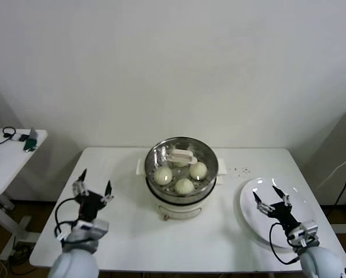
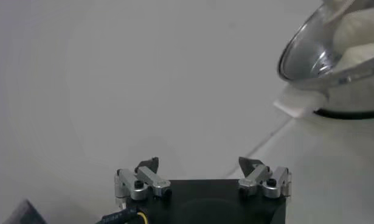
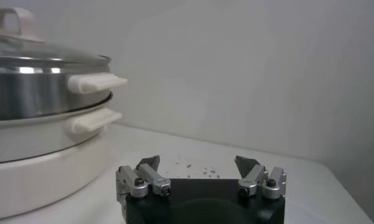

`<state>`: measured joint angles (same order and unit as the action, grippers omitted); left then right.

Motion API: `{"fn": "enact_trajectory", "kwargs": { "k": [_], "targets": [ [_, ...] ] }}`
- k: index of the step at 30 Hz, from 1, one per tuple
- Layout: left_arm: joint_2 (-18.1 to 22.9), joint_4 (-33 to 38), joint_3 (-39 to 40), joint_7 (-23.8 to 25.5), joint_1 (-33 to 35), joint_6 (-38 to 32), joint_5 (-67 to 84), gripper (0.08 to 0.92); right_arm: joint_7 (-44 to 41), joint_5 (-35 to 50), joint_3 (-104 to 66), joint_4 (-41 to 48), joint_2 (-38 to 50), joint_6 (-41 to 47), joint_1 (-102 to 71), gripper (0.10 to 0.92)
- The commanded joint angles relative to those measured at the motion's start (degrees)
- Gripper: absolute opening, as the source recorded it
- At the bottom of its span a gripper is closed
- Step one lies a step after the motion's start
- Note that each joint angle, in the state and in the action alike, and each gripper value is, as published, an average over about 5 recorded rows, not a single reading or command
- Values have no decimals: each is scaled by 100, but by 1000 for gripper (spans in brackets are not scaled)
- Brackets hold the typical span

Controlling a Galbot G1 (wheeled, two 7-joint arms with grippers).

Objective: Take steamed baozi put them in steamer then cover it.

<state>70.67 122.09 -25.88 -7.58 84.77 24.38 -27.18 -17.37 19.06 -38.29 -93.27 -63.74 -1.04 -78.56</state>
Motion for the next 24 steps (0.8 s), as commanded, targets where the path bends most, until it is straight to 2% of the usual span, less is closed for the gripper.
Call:
{"fn": "enact_trajectory", "kwargs": {
  "k": [1, 7, 24],
  "targets": [
    [1044, -1045, -1447, -396, 1424, -4070, 2669, 823, -57, 91, -37, -122, -14, -249, -199, 823],
    [989, -1403, -1251, -387, 1356, -4067, 3083, 823, -112, 135, -97, -110, -27, -397, -300, 823],
    [935, -1395, -1194, -60, 1110, -3869, 3139, 823, -138, 6, -215, 27, -179, -543, -296, 823]
  ]
}}
